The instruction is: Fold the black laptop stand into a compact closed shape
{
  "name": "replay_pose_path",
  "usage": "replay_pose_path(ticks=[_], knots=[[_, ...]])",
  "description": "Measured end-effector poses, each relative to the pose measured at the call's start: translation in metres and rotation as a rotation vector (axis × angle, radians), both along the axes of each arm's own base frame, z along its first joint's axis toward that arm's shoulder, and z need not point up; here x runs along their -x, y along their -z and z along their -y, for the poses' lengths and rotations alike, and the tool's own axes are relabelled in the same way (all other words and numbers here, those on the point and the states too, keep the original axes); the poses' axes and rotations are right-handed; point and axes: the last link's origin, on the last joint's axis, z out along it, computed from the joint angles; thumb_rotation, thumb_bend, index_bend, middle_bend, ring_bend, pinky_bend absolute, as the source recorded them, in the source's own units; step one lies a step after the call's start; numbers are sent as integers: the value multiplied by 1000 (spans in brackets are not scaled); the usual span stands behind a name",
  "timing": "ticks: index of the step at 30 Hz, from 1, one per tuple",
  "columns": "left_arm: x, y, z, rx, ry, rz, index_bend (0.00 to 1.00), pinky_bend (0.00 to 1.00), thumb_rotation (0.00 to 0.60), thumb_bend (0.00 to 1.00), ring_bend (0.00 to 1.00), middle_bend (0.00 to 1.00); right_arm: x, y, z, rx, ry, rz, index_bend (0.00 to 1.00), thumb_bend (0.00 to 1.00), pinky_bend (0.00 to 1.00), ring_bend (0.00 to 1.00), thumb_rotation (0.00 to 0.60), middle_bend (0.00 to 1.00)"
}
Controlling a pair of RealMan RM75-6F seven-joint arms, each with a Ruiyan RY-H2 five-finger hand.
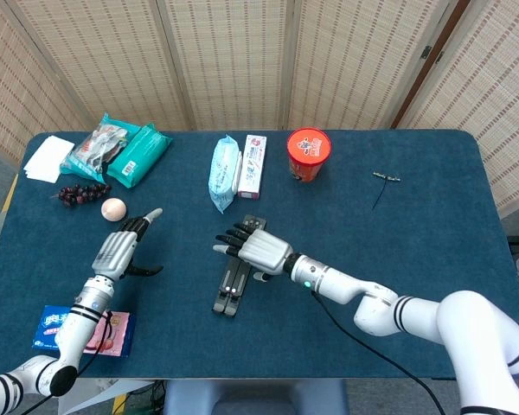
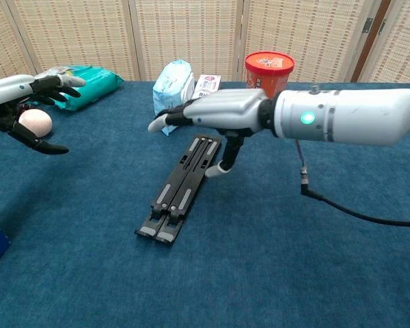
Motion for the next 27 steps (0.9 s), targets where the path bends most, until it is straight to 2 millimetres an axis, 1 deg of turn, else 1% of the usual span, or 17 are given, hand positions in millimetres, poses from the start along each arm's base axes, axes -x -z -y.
replay_pose_path(ticks=[4, 7, 8, 10, 11, 14, 16, 17, 20, 23, 27], knots=[[4, -8, 5, -42, 6, -50, 61, 110, 600, 139, 118, 146, 24, -33, -12, 118, 86, 71, 0, 154, 0, 0, 600, 0], [8, -16, 11, -80, 10, -105, 61, 110, 600, 139, 119, 147, 47, -65, -25, 217, 193, 140, 0, 154, 0, 0, 600, 0], [10, -19, 13, -95, 12, -122, 61, 110, 600, 139, 119, 147, 57, -78, -32, 259, 238, 164, 0, 153, 0, 0, 600, 0], [14, -26, 19, -137, 14, -162, 63, 110, 600, 139, 119, 147, 75, -98, -41, 327, 303, 188, 0, 153, 0, 0, 600, 0], [16, -29, 22, -158, 14, -179, 64, 110, 600, 139, 119, 147, 89, -112, -47, 375, 343, 195, 0, 154, 0, 0, 600, 0], [24, -41, 34, -224, 6, -241, 66, 110, 600, 139, 119, 147, 122, -141, -65, 479, 425, 190, 0, 153, 0, 0, 600, 0], [30, -51, 45, -258, -13, -280, 66, 110, 600, 139, 119, 147, 140, -155, -77, 530, 465, 178, 0, 153, 0, 0, 600, 0], [33, -54, 50, -269, -24, -289, 66, 110, 600, 139, 119, 147, 151, -164, -86, 558, 491, 170, 0, 154, 0, 0, 600, 0], [41, -66, 66, -299, -58, -307, 66, 110, 600, 139, 119, 148, 177, -182, -108, 613, 552, 148, 0, 154, 0, 0, 600, 0], [47, -75, 81, -317, -88, -328, 66, 110, 600, 139, 119, 148, 198, -196, -131, 653, 619, 132, 0, 153, 0, 0, 600, 0], [52, -84, 101, -344, -118, -353, 66, 110, 600, 139, 119, 147, 217, -208, -156, 690, 693, 121, 0, 153, 0, 0, 600, 0]])
